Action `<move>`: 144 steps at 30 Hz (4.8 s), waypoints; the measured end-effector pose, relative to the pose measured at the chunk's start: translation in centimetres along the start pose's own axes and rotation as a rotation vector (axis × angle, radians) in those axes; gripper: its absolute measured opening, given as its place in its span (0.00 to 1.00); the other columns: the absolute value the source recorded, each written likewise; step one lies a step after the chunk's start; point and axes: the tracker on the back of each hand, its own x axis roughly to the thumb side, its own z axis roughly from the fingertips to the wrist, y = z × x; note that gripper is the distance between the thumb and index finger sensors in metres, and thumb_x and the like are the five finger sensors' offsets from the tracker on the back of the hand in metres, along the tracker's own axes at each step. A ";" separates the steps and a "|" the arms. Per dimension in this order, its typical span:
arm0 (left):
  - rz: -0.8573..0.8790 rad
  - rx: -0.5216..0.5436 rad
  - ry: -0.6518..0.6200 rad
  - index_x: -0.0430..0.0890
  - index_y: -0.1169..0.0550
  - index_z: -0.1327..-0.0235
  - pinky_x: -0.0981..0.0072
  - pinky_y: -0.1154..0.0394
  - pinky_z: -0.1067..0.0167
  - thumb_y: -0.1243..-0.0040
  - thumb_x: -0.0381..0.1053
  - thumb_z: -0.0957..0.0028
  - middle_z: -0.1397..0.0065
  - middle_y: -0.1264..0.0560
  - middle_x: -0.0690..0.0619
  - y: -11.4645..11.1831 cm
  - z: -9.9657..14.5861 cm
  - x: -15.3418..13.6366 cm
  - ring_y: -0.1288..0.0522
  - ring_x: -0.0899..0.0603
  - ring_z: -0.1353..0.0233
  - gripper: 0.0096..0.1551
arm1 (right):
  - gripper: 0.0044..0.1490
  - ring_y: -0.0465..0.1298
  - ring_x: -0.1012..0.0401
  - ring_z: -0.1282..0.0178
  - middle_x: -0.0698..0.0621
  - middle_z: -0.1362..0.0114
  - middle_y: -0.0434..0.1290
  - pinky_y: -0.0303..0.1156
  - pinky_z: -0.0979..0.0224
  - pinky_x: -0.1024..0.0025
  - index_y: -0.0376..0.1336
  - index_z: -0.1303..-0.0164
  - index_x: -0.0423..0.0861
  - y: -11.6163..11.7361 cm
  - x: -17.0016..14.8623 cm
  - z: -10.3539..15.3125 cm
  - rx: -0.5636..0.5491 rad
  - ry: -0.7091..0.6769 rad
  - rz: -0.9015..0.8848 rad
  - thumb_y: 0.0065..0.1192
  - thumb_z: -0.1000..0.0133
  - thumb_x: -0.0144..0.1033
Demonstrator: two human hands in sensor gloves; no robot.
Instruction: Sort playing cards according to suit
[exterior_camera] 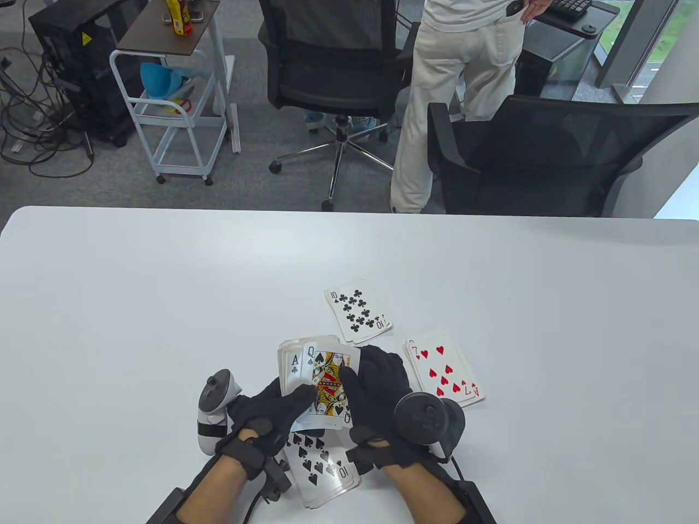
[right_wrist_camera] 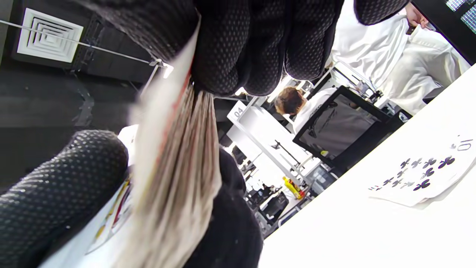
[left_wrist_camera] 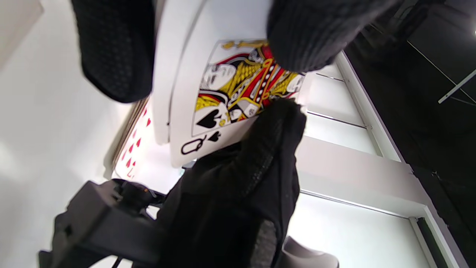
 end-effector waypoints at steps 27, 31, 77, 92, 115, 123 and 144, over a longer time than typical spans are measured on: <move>0.282 0.232 -0.207 0.54 0.34 0.23 0.56 0.14 0.45 0.37 0.62 0.38 0.25 0.26 0.53 4.4 2.2 2.6 0.19 0.40 0.31 0.33 | 0.23 0.52 0.33 0.20 0.36 0.26 0.64 0.41 0.28 0.24 0.74 0.47 0.35 1.3 -1.5 -0.7 0.377 0.202 0.027 0.68 0.38 0.41; 0.273 0.222 -0.201 0.54 0.34 0.23 0.56 0.14 0.45 0.37 0.61 0.38 0.26 0.25 0.52 4.1 2.0 2.6 0.19 0.40 0.31 0.33 | 0.24 0.48 0.32 0.19 0.34 0.25 0.61 0.38 0.28 0.24 0.73 0.47 0.33 4.1 -0.7 0.0 0.589 0.217 0.139 0.69 0.38 0.41; 0.059 0.129 0.003 0.53 0.35 0.23 0.54 0.15 0.44 0.37 0.59 0.38 0.25 0.26 0.51 1.4 0.7 0.5 0.20 0.39 0.31 0.33 | 0.33 0.53 0.33 0.20 0.36 0.23 0.62 0.44 0.27 0.25 0.69 0.41 0.38 2.0 -1.0 0.1 0.182 0.035 0.102 0.64 0.39 0.55; 0.048 0.176 0.002 0.53 0.32 0.25 0.56 0.13 0.46 0.32 0.58 0.40 0.28 0.23 0.53 1.5 0.8 0.1 0.17 0.41 0.34 0.33 | 0.39 0.53 0.33 0.19 0.35 0.21 0.59 0.44 0.26 0.25 0.63 0.42 0.38 3.7 -0.2 0.4 0.341 -0.001 0.156 0.73 0.44 0.58; 0.130 0.143 0.020 0.53 0.36 0.22 0.53 0.17 0.40 0.35 0.57 0.38 0.23 0.29 0.51 1.8 0.2 -0.5 0.23 0.38 0.27 0.34 | 0.24 0.61 0.36 0.22 0.38 0.26 0.68 0.50 0.26 0.27 0.70 0.41 0.38 2.4 -2.0 -0.4 0.184 0.076 0.058 0.67 0.39 0.42; 0.126 0.221 0.018 0.52 0.37 0.22 0.53 0.17 0.40 0.37 0.56 0.37 0.23 0.29 0.51 2.7 0.5 -0.1 0.23 0.38 0.28 0.33 | 0.24 0.57 0.34 0.20 0.37 0.23 0.65 0.46 0.26 0.26 0.70 0.38 0.38 0.1 -4.1 -2.4 0.110 0.267 0.280 0.62 0.37 0.39; 0.116 0.333 -0.069 0.52 0.35 0.23 0.53 0.17 0.41 0.39 0.61 0.37 0.24 0.27 0.53 4.6 1.7 1.2 0.21 0.39 0.30 0.33 | 0.26 0.50 0.33 0.18 0.35 0.20 0.59 0.42 0.25 0.26 0.70 0.42 0.36 7.7 -9.6 -14.3 0.390 0.541 0.929 0.70 0.39 0.42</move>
